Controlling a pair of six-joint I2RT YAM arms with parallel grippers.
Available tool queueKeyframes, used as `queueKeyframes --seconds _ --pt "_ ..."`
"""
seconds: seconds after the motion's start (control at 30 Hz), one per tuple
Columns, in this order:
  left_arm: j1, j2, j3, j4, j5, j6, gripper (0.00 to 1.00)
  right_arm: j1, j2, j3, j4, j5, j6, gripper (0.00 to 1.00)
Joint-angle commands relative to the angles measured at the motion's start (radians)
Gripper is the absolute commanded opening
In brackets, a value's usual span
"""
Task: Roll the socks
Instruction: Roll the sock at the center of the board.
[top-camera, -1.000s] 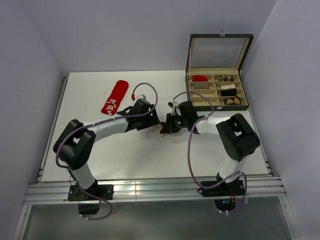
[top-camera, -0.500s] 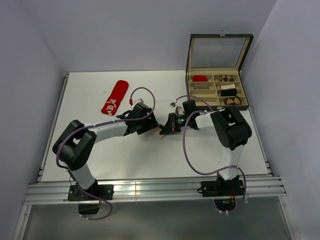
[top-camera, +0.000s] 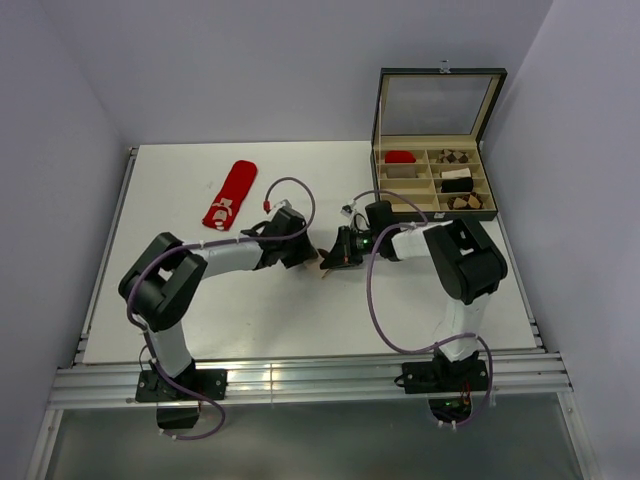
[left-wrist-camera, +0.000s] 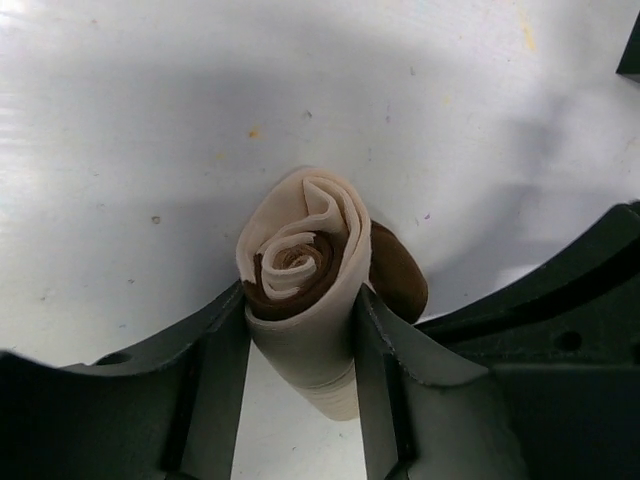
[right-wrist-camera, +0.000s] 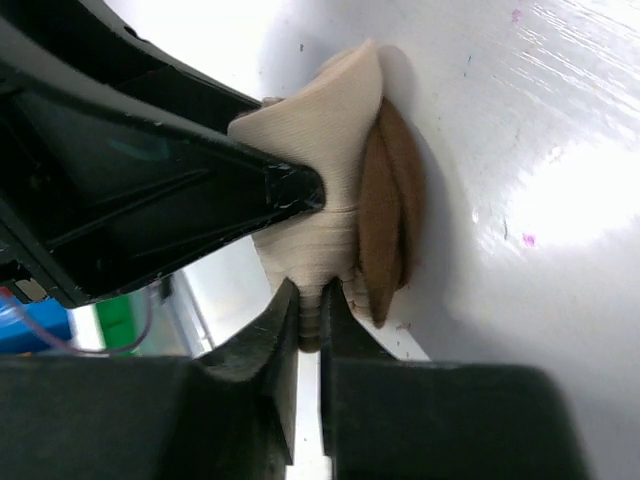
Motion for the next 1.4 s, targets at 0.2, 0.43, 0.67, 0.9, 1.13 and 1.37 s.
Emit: queueKeyframes --seconds 0.2,0.43,0.67,0.9,1.13,1.37 --pt "-0.002 0.084 0.051 -0.063 0.033 0.133 0.42 0.067 -0.279 -0.116 -0.062 0.415 -0.139 0.46" --pt "-0.003 0.093 0.085 -0.077 0.063 0.199 0.42 0.247 -0.455 -0.137 -0.086 0.833 -0.26 0.56" --pt "-0.005 0.107 0.111 -0.092 0.066 0.222 0.43 0.394 -0.442 -0.125 -0.06 1.005 -0.35 0.56" --pt "-0.005 0.113 0.124 -0.097 0.093 0.228 0.44 0.469 -0.325 -0.096 -0.019 1.081 -0.384 0.56" --pt "-0.003 0.122 0.127 -0.094 0.107 0.231 0.44 0.503 -0.228 -0.093 0.01 1.149 -0.404 0.53" --pt "-0.005 0.106 0.127 -0.092 0.104 0.231 0.47 0.508 -0.182 -0.082 -0.028 1.178 -0.38 0.08"
